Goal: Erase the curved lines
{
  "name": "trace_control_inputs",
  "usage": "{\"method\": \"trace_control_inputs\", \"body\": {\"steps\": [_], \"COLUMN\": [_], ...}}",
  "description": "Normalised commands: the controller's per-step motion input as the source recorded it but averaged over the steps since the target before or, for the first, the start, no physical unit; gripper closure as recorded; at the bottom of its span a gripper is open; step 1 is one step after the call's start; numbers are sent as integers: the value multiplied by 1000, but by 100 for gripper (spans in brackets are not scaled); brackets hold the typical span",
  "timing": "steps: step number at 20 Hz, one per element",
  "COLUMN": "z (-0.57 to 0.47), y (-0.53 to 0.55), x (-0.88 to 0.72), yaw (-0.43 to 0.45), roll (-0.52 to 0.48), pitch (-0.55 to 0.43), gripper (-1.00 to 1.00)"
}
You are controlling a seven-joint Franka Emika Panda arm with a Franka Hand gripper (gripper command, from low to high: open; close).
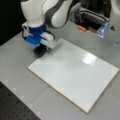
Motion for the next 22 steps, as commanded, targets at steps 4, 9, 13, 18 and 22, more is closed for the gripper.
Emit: {"method": "trace_control_inputs", "body": {"steps": [4,9,13,18,22], "z": [-45,-42,-48,-86,-144], "y": [1,-18,-65,-71,-39], "x": [-143,-134,-94,-64,-71], "yaw": [-170,-161,-76,-56,-58], "roll": [17,-18,-40,-31,-18], "pitch": [-103,-93,-93,-94,-104], "gripper": [100,100,100,100,100]}}
